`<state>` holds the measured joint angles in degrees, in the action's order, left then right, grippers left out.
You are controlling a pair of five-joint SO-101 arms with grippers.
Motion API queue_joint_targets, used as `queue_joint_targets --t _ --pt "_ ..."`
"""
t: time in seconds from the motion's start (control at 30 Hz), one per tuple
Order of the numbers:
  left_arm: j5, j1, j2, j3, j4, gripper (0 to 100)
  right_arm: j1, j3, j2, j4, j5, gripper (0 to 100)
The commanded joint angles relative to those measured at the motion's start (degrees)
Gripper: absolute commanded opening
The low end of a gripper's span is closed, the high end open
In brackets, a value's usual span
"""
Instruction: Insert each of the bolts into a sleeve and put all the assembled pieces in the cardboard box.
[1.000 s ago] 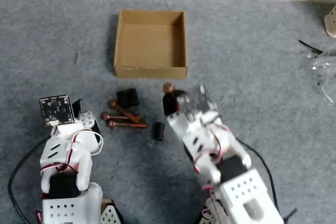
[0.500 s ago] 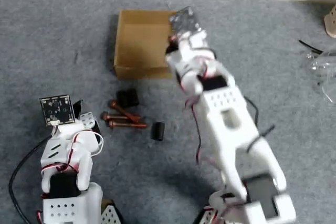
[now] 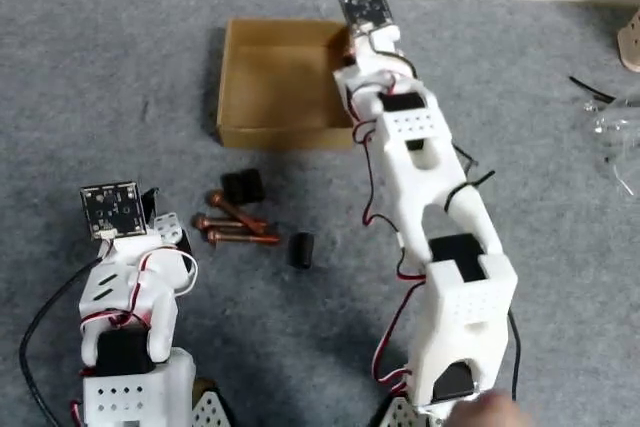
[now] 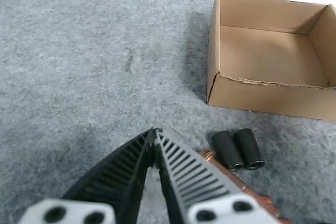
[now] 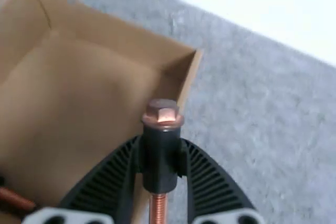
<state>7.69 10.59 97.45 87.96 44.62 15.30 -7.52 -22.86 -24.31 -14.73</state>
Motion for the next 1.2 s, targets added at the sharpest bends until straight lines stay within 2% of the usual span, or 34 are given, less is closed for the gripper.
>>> queue_joint_targets --t 0.0,0.17,0.57,0.63,0.8,1.17 --pt "-0.4 0.0 0.5 0.0 -1.3 1 1.1 -5.3 2.2 -0.1 0.3 0.5" --pt "-0.4 0.0 0.5 0.0 -1.3 1 4.2 -5.2 2.1 -0.1 0.5 0.7" --pt "-0.4 0.0 0.5 -0.1 -1.3 1 4.4 -3.3 1.9 0.0 0.5 1.8" --pt "-0.4 0.0 0.5 -0.1 -1.3 1 4.4 -3.1 1.8 0.0 0.5 7.0" --pt "-0.4 0.0 0.5 -0.2 -1.3 1 3.9 0.2 1.9 0.0 0.5 27.6" --pt "-0.4 0.0 0.5 -0.1 -1.3 1 3.6 0.5 2.4 0.0 0.5 28.9"
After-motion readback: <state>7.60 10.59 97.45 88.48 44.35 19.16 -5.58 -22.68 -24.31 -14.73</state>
